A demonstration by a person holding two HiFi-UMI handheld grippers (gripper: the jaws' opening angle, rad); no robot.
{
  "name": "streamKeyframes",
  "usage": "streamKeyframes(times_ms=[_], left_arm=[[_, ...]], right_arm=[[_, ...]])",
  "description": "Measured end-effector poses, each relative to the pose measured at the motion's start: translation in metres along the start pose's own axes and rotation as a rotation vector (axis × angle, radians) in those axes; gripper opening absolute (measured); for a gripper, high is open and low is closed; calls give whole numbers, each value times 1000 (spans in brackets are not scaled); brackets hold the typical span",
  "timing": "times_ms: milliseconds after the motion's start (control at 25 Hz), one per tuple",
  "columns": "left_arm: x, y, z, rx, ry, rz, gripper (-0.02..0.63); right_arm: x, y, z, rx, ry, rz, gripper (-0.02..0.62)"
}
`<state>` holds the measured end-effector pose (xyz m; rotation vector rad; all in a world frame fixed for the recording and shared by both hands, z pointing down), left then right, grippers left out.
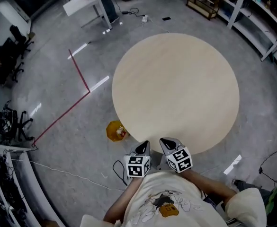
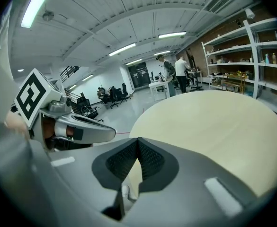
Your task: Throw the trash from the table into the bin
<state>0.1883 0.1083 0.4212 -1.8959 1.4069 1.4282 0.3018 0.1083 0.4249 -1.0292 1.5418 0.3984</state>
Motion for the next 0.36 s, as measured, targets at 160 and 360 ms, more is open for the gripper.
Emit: streamKeyframes(times_ms=[160, 360], left_arm=[[-6, -17, -7, -32, 7, -22, 6], [-9, -43, -4, -71, 17, -38, 6]], right_arm=[[-2, -2, 11, 4, -6, 48, 6], [-6, 6, 29, 26, 20, 94, 6]])
Point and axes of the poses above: the fingertips, and each gripper's own axes: z backward along the fingers, y to its left, x out of its top, the point moved 5 cm from there along z, backward along the fingers, and after that the axes turned 15 degrees about -y, right-handed, at the moved point
